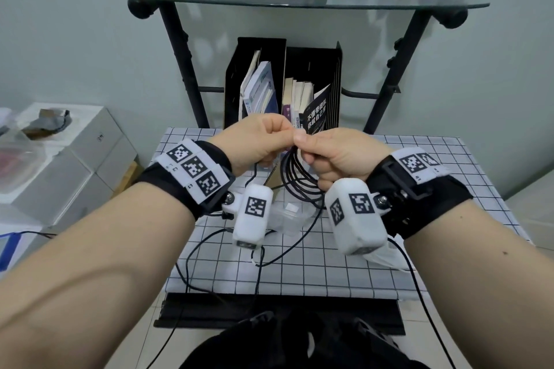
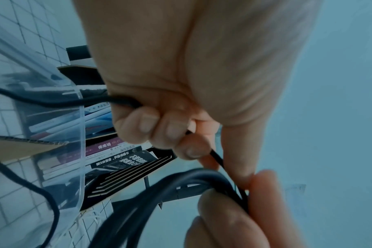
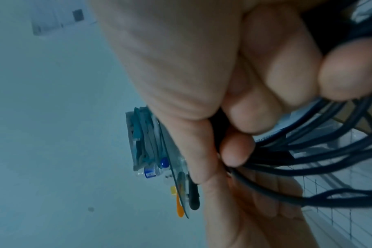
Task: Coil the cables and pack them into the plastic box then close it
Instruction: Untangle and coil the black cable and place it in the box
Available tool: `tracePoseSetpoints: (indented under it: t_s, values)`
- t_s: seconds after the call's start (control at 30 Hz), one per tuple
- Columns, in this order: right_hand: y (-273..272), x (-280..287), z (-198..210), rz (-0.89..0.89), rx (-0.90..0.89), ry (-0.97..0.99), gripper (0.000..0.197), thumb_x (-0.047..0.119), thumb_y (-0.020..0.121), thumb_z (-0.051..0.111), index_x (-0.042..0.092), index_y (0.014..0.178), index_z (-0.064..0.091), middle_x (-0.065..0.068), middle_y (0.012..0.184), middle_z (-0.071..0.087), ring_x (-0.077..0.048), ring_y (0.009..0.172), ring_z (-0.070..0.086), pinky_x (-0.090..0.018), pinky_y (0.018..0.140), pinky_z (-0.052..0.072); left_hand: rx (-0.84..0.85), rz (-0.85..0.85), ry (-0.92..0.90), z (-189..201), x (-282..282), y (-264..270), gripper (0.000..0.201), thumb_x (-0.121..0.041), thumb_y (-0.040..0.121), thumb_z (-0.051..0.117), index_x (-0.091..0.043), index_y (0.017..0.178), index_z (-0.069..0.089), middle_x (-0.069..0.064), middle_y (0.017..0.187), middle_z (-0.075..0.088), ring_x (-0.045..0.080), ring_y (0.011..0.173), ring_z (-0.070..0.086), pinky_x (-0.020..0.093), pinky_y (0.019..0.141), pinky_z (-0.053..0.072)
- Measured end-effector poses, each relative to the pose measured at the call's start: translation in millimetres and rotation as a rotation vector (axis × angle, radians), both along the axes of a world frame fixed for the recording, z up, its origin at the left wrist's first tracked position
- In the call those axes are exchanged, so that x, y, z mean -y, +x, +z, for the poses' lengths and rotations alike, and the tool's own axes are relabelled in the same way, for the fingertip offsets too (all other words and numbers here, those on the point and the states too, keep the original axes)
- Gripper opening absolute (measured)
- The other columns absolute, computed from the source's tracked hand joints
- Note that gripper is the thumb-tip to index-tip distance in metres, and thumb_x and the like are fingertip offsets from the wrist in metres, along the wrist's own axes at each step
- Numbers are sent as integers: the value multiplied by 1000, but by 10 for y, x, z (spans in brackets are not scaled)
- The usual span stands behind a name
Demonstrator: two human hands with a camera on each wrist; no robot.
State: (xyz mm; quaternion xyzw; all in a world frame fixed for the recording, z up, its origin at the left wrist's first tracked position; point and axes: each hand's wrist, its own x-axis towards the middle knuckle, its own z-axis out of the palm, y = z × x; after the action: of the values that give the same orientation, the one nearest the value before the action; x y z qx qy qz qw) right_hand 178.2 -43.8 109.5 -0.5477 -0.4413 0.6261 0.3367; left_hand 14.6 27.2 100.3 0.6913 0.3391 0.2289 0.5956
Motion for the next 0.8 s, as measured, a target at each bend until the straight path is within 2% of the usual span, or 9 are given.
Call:
tracePoseSetpoints:
  t_s: [0.07,0.2,0.33,0.47,0.67,0.8]
  values:
    - [46,5,18,-64,-137,-13,37,45,82,61,16,62,50,8,39,27,-7,33,19,-33,57,7,40,12,-29,-16,-12,-7,20,-28,91,59,-17,75,54,-8,52,46,10,45,33,19,43,31]
    - [172,4,87,-181,-434,6,38,46,89,51,18,65,45,9,39,25,-7,31,22,-28,56,11,69,62,-60,-111,-15,-34,28,-31,96,50,-17,74,55,-3,55,46,9,45,37,16,44,37]
    - [192,3,118,-285,-538,70,44,48,97,41,19,64,42,8,35,25,-7,28,22,-27,54,12,71,61,-97,-208,18,-12,32,-31,99,43,-13,77,57,-3,57,52,10,49,43,18,52,39]
    - [294,-31,146,-435,-715,136,49,51,96,41,19,60,47,6,33,28,-9,27,26,-21,44,31,-12,56,-94,-380,21,-98,29,-30,98,45,-14,81,63,-3,62,56,9,53,48,22,59,42]
    - [418,-78,183,-757,-849,256,47,52,98,41,19,64,43,6,35,25,-10,28,24,-17,40,37,-42,99,-189,-502,80,-108,12,-10,99,44,-12,95,55,-1,60,61,9,50,53,25,61,46]
    - [423,-152,155,-840,-921,282,43,38,100,36,15,65,47,4,42,28,-14,35,25,-23,50,36,-173,-6,-122,-506,144,-111,14,-9,97,47,-10,97,61,1,65,59,9,51,51,18,57,47]
